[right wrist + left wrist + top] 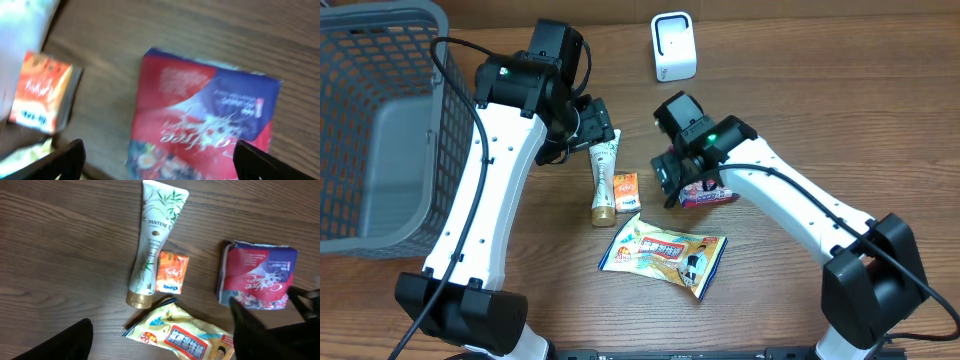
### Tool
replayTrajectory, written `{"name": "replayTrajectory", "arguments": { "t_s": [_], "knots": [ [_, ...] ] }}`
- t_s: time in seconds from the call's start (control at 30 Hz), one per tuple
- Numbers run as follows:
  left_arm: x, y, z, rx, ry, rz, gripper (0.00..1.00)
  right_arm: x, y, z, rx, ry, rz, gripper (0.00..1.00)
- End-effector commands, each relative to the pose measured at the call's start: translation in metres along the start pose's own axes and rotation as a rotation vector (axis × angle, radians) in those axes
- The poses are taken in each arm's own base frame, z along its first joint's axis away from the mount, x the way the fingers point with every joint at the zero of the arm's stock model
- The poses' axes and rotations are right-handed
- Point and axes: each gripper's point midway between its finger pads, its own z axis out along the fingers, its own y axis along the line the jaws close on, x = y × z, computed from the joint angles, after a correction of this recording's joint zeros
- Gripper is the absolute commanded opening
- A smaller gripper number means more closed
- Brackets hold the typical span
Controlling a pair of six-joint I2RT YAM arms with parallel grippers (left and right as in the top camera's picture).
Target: Scan the item barcode
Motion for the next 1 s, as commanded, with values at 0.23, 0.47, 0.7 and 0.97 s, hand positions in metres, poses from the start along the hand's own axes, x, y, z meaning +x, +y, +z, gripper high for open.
{"name": "replayTrajectory", "arguments": {
  "t_s": [0.23,0.47,0.7,0.97],
  "knots": [
    [0.003,-0.001,0.003,-0.005,0.007,-0.014,0.47,-0.005,-0.071,0.007,-0.076,0.030,0.286,0.91],
    [0.029,-0.034,0.022,0.142,0.112,0.148,0.46,0.010,-0.112,0.001,-0.318,0.065,0.380,0.90],
    [0.041,-0.036,0.041,0.133,0.145,0.165,0.59,0.023,-0.106,0.017,-0.474,0.037,0.401,0.82],
    [0.050,-0.029,0.045,0.108,0.183,0.160,0.62,0.040,-0.100,0.058,-0.468,0.004,0.519,0.60]
  ]
}}
